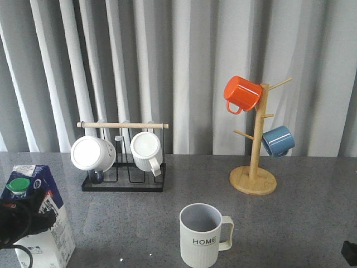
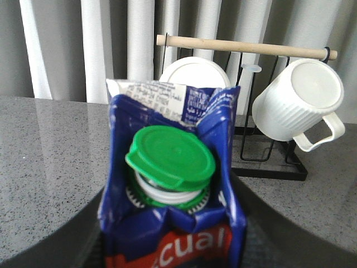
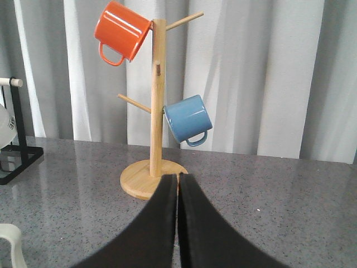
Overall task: Place milk next to cup
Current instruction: 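Lift the milk carton and carry it toward the white HOME mug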
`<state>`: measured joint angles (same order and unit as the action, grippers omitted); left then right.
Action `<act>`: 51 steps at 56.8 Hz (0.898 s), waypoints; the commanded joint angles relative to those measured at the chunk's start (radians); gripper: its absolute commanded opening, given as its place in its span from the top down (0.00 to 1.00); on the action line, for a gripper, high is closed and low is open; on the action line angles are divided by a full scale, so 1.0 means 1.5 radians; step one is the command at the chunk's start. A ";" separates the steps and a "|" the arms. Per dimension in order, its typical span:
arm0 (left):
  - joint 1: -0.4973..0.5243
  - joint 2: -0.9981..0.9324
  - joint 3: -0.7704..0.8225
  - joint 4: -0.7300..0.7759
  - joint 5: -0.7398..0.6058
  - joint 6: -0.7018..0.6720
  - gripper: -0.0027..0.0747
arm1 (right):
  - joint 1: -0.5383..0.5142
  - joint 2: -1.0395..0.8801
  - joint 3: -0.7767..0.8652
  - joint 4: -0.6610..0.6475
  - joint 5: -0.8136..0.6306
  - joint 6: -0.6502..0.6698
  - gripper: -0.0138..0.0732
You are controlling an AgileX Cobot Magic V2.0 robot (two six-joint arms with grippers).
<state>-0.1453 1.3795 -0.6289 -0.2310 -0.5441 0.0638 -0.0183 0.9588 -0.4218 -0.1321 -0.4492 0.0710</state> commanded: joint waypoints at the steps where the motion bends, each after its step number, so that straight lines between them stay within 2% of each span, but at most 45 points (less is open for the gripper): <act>1: -0.003 -0.019 -0.020 0.005 -0.062 -0.006 0.78 | -0.005 -0.009 -0.018 0.001 -0.052 -0.002 0.85; 10: -0.003 -0.042 -0.021 0.006 -0.081 0.000 0.78 | -0.005 -0.009 -0.018 0.001 -0.052 -0.002 0.85; 24: -0.036 -0.135 -0.074 0.005 0.044 -0.003 0.78 | -0.005 -0.009 -0.018 0.001 -0.052 -0.002 0.85; 35: -0.087 -0.143 -0.152 -0.013 0.107 0.002 0.78 | -0.005 -0.009 -0.018 0.001 -0.052 -0.002 0.85; 51: -0.150 -0.118 -0.195 -0.014 0.099 0.032 0.78 | -0.005 -0.009 -0.018 0.001 -0.052 -0.002 0.85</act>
<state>-0.3391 1.2004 -0.8744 -0.2430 -0.3237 0.0899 -0.0183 0.9588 -0.4218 -0.1321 -0.4492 0.0710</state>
